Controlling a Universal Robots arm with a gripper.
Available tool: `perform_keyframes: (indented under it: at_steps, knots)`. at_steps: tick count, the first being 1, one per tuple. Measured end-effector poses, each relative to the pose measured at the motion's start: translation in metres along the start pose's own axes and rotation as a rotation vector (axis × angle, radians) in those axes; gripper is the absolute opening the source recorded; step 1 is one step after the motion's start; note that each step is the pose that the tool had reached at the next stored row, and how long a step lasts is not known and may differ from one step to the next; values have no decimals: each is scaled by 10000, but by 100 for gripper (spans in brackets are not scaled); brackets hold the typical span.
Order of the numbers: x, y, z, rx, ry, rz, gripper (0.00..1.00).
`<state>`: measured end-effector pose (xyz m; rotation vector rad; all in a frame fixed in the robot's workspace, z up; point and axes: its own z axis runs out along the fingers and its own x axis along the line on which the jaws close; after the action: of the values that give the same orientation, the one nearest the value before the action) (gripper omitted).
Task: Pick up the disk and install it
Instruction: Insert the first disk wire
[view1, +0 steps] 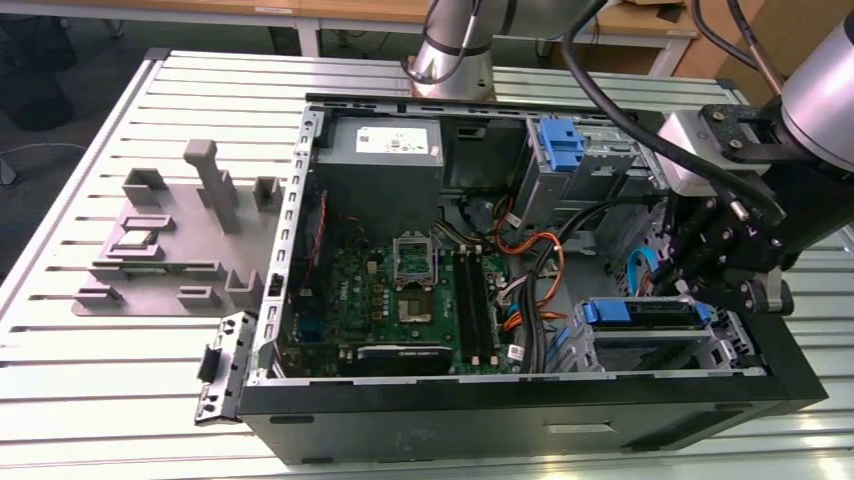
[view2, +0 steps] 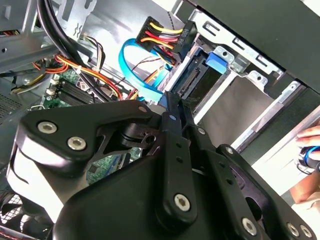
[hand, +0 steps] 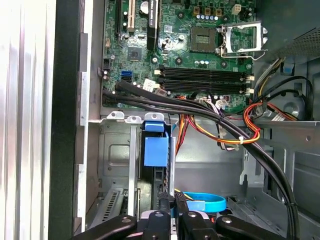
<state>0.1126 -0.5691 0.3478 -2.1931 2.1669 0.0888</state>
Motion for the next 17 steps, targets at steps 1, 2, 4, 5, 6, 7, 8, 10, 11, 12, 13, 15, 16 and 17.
perform_keyframes:
  at_steps: [1, 2, 4, 5, 6, 7, 8, 10, 11, 12, 13, 15, 16, 17]
  knots:
    - [7, 0, 3, 0, 2, 0, 16]
    - [11, 0, 12, 0, -1, -1, 16]
    - [17, -1, 40, 9, 2, -2, 16]
    - [18, -1, 55, 13, 2, -3, 16]
    - [20, -1, 67, 14, 1, -4, 16]
    - [20, -1, 68, 15, 3, -3, 16]
    - [23, -1, 68, 14, 4, -3, 16]
    - [35, 0, 71, 15, 1, -3, 16]
    - [42, 0, 70, 15, 3, -2, 16]
    - [47, 0, 72, 15, 2, -2, 16]
    - [48, 0, 76, 15, 0, -2, 16]
    - [50, 1, 88, 14, 2, -4, 16]
    - [50, 1, 89, 15, 4, -4, 16]
    - [51, 2, 91, 14, 4, -4, 16]
